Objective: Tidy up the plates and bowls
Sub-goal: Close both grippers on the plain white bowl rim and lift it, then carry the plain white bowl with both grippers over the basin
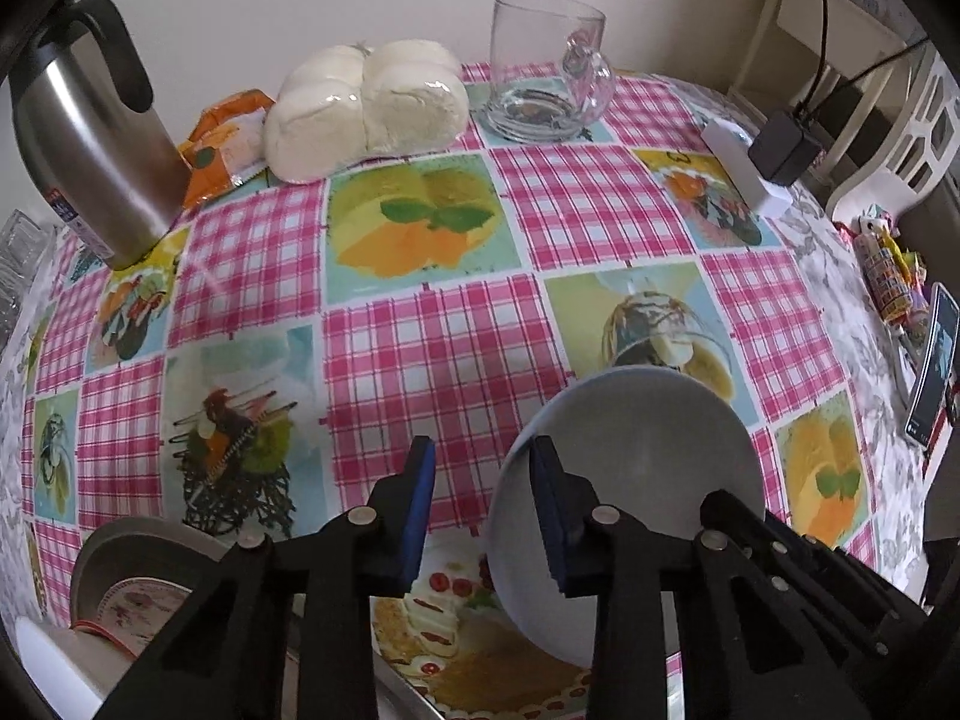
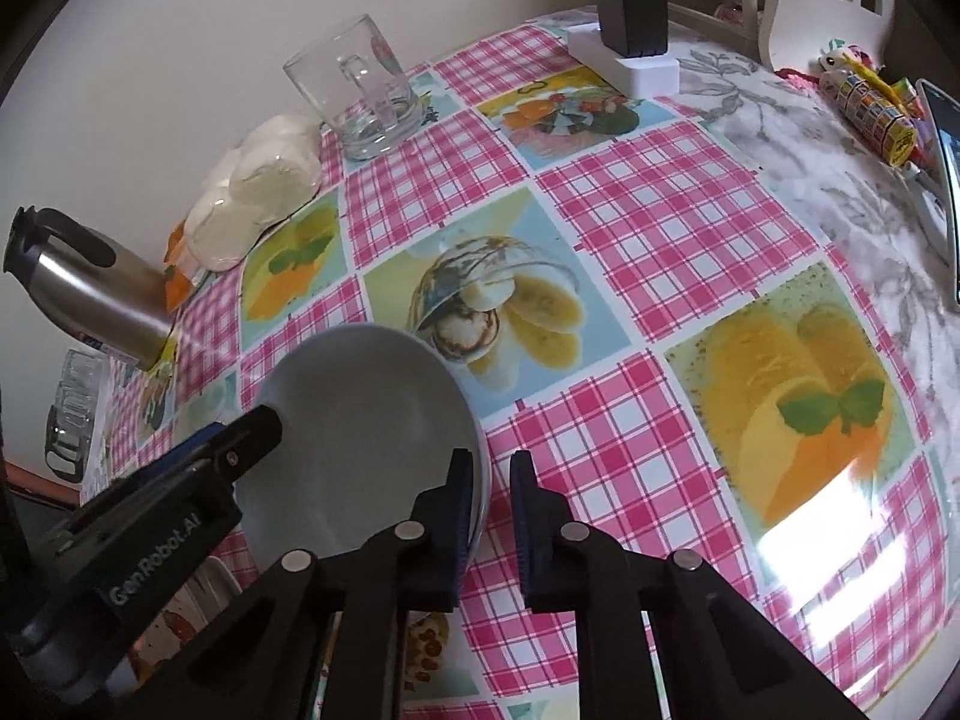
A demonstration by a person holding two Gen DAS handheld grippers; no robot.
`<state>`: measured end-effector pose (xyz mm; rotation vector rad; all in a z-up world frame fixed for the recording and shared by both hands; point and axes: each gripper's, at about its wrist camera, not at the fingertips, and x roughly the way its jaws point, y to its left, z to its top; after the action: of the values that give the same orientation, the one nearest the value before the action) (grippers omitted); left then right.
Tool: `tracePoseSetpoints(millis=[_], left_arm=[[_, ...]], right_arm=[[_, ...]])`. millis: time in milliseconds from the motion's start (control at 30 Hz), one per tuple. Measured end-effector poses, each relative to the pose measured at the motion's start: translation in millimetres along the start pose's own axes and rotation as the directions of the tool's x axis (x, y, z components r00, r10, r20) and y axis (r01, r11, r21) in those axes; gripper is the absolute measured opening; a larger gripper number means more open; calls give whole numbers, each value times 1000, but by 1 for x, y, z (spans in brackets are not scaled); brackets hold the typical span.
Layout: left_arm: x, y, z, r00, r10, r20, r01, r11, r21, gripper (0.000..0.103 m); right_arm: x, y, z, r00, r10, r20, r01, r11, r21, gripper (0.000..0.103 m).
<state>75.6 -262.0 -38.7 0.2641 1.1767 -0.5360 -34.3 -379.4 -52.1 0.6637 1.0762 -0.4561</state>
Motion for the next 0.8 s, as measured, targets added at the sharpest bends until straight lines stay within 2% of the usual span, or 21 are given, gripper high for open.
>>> tracePoseSetpoints(millis=[267, 467, 800], left_arm=[[12, -8, -6, 999, -7, -42, 8, 1000, 22, 29], [16, -10, -10, 998, -39, -56, 40, 999, 21, 16], [11, -7, -9, 997, -61, -50, 61, 998, 12, 15]], right_arm=[[7, -3, -2, 1000, -10, -21, 10, 1000, 3, 14], [9, -3, -4, 999, 4, -34, -4, 1000, 6, 13], [8, 2, -3, 999, 5, -37, -5, 1000, -7, 10]])
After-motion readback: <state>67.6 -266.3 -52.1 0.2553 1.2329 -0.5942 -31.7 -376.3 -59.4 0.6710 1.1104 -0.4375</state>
